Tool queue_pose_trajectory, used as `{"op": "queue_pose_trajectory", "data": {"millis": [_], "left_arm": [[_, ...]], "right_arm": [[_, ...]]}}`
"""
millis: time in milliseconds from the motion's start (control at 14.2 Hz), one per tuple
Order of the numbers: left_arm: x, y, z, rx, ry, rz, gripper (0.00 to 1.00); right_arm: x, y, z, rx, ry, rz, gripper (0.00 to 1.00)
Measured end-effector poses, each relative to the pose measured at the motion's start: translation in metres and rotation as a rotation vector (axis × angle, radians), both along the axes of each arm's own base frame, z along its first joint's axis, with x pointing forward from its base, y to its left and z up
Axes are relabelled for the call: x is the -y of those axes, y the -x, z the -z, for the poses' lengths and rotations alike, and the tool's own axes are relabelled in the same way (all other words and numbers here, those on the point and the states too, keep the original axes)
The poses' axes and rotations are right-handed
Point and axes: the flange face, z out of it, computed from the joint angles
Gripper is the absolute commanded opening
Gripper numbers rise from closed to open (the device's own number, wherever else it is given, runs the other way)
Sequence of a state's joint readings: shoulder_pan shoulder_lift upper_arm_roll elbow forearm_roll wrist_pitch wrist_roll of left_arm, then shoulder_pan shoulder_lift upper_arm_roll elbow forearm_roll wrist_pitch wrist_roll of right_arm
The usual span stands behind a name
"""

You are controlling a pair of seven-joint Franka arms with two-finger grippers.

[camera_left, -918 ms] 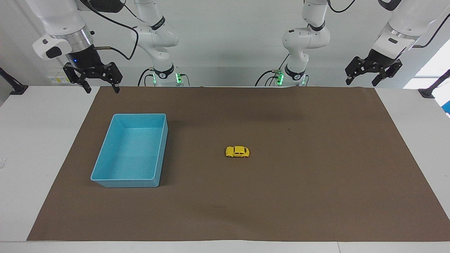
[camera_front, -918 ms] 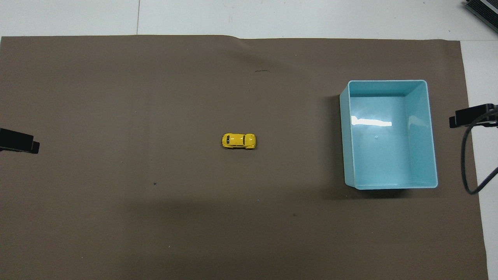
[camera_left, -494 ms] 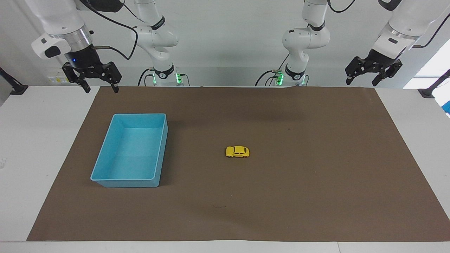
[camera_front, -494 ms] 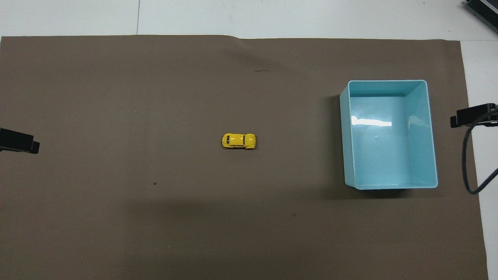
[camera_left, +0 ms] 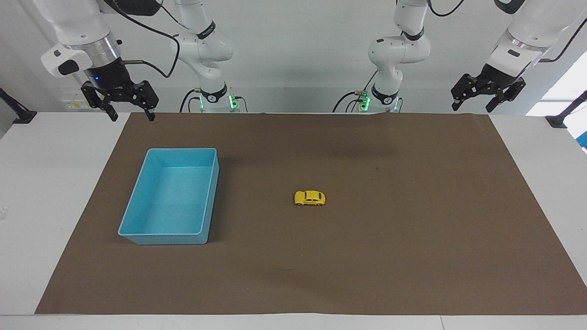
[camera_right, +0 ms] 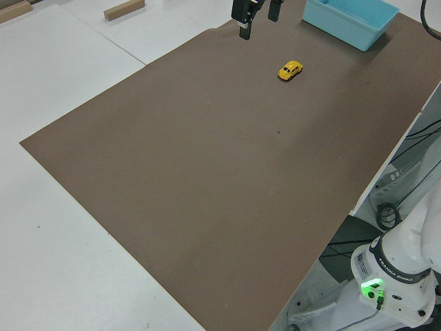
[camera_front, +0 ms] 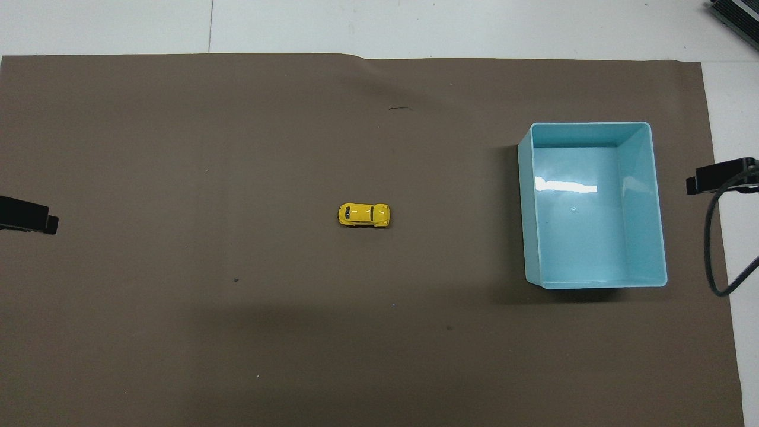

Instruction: Wind up and store yellow beetle car

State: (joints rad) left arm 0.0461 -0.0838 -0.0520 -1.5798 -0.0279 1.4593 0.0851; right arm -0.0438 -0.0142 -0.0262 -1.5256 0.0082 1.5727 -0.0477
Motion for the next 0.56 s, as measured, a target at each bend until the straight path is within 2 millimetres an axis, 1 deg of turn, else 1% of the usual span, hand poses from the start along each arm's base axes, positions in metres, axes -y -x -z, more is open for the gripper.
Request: {"op": "queue_pose_trajectory", "data": {"millis": [424,565], "left_arm": [[0.0005,-0.0006,-0.0004,0.005,0.000,-0.001,1.00],[0.0006,-0.0008,-0.0003,0.006,-0.001,-0.025,1.00]], "right_arm": [[-0.0001,0.0000,0.0000,0.000,0.000,0.000,1.00],[-0.0005,-0.0001,-0.0001,0.000,0.000,-0.001,1.00]]}}
